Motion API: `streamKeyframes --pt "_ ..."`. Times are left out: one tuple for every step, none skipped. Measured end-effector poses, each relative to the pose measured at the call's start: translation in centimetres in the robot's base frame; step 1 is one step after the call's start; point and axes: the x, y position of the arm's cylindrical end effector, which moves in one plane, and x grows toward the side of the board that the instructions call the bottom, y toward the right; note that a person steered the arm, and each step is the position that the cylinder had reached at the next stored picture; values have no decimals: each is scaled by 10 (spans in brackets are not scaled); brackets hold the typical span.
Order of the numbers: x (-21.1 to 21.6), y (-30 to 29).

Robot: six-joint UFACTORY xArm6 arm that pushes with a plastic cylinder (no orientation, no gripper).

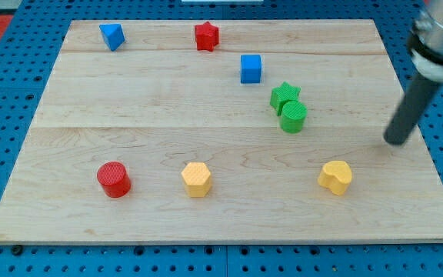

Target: Place the yellow heart at the top right side of the board

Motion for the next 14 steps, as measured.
streamKeyframes --pt "64 -8" --pt "74 -82" --pt "71 -132" --pt "65 -105" --pt "54 -105" --pt "36 -93" --pt "31 -68" --pt "20 -62" --pt "-8 -69" --pt "-22 -62" --pt "-48 -70" --pt "-72 -84" --pt "-108 -89" --pt "-146 -101"
